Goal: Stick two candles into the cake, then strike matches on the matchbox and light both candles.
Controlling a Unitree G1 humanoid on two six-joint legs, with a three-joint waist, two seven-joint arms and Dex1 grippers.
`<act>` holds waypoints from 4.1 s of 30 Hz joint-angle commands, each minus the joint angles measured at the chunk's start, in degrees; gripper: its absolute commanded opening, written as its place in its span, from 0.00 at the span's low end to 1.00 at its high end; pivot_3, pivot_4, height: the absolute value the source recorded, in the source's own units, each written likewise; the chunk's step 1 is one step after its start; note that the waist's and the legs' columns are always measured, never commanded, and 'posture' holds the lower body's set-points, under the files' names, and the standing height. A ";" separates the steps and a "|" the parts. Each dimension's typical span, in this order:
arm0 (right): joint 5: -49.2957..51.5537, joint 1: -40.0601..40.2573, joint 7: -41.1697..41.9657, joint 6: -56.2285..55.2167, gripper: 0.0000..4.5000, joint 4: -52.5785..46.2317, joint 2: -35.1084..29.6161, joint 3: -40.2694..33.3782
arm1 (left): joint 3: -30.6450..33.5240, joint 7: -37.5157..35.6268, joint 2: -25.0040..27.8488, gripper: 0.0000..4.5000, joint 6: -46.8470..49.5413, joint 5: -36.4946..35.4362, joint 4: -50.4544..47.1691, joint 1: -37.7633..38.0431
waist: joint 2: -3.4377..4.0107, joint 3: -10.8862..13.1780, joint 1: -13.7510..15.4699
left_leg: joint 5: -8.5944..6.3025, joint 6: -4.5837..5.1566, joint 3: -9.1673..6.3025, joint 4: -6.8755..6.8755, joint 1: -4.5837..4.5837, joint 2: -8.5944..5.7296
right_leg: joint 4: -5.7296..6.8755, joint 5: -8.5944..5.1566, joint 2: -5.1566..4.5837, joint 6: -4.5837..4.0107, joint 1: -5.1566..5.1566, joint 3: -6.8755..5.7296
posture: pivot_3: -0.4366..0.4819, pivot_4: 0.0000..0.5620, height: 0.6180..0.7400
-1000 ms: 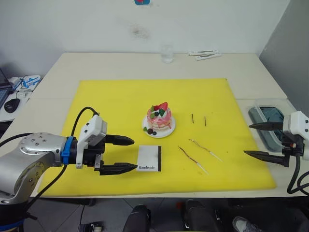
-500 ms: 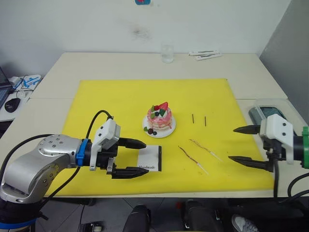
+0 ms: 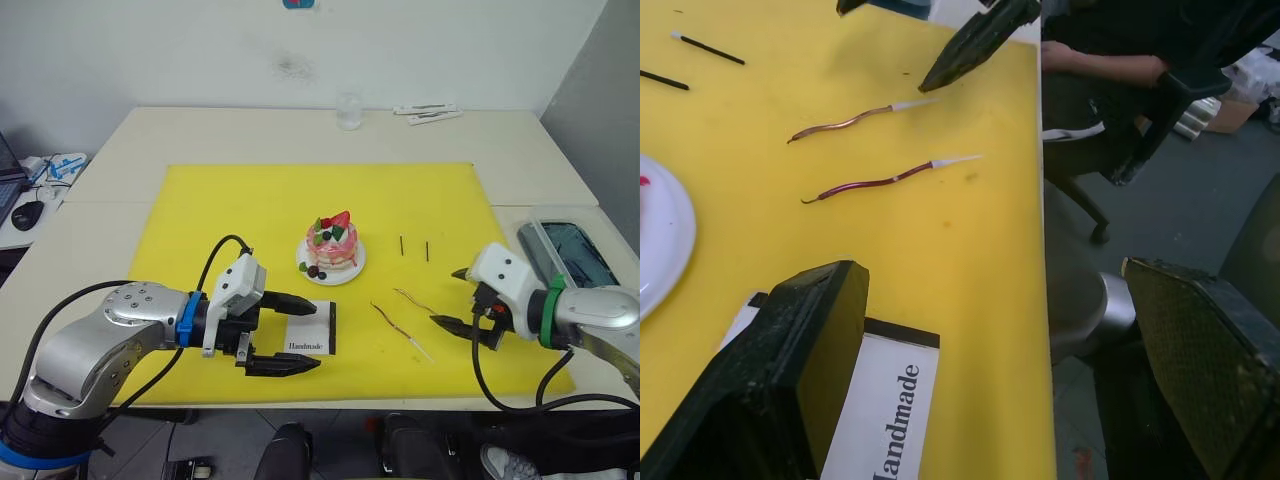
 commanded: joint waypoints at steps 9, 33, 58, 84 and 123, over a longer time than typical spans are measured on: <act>-4.17 0.64 -4.98 -0.10 0.99 1.59 3.22 4.26 | 0.89 0.57 -0.47 1.00 -0.19 -1.44 -1.67 -0.17 | 0.00 0.00 -0.01 | 0.00 0.00 -0.01 0.00 0.00 0.01 | 0.02 0.00 0.00 0.01 -0.03 -0.02 | 0.48 0.27 1.00; -4.48 4.97 -5.19 1.91 0.06 3.70 3.72 3.37 | 0.25 1.45 -0.95 1.00 -0.31 -0.84 -1.80 -0.70 | -0.01 -0.01 0.07 | 0.00 0.00 -0.01 0.04 0.00 0.00 | 0.00 0.00 0.00 0.00 0.01 0.00 | 0.48 0.27 1.00; 3.95 4.77 -1.90 5.14 0.01 1.38 5.81 -2.69 | 2.79 1.24 0.95 1.00 -0.25 -1.06 -1.58 0.73 | -0.01 0.00 0.03 | 0.00 0.01 -0.03 -0.01 -0.03 0.02 | -0.02 0.00 0.01 0.01 -0.04 -0.05 | 0.48 0.27 1.00; -5.54 24.30 17.85 -17.92 0.01 13.65 -13.49 -19.54 | 1.06 1.35 -0.01 1.00 1.85 -3.78 -3.97 -1.51 | -0.03 0.01 0.01 | 0.00 0.00 0.03 0.01 -0.14 0.03 | -0.06 -0.01 0.00 0.03 -0.12 -0.05 | 0.48 0.27 1.00; -5.85 19.69 22.73 -15.77 0.01 14.92 -12.66 -14.57 | 1.21 2.77 -0.23 1.00 2.57 -4.77 -4.60 -0.71 | -0.04 0.02 0.02 | 0.00 0.00 0.06 0.06 -0.12 0.01 | -0.02 0.02 0.00 0.07 -0.09 0.03 | 0.48 0.27 1.00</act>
